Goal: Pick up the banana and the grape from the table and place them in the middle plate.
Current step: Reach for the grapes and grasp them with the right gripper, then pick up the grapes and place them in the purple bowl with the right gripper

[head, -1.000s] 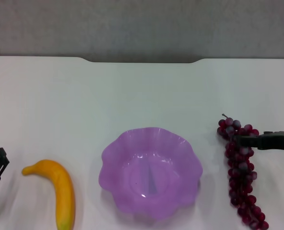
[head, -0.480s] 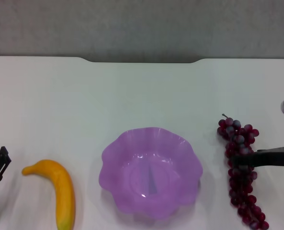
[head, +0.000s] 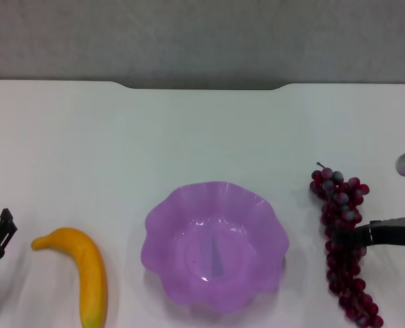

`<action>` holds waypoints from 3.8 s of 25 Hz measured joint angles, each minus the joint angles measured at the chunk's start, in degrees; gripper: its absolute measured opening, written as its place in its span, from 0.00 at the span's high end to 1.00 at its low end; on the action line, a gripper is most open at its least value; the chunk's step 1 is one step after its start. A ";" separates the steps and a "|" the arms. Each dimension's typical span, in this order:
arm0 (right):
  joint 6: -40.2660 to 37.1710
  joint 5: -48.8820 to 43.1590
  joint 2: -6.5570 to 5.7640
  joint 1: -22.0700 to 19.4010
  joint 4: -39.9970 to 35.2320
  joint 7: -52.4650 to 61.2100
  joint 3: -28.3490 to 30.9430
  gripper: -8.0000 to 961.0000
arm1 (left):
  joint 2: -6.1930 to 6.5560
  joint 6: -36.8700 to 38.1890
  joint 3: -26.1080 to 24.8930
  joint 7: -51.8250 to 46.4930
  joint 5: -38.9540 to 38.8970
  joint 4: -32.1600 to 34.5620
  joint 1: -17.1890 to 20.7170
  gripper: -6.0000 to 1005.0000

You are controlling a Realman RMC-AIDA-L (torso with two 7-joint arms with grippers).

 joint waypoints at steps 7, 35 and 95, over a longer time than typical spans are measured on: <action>-3.63 -0.79 0.02 -0.10 -2.04 -0.43 -2.73 0.07 | -0.04 0.00 0.11 0.06 0.00 -0.06 0.02 0.12; -13.56 -0.65 0.20 0.63 -5.76 -0.77 -9.25 0.38 | -0.08 -0.02 -0.17 0.13 0.00 0.04 0.02 0.12; -52.87 -0.62 0.25 -7.45 -8.83 -0.52 -29.04 0.78 | -0.08 -0.71 -0.18 0.13 0.00 0.06 0.04 0.12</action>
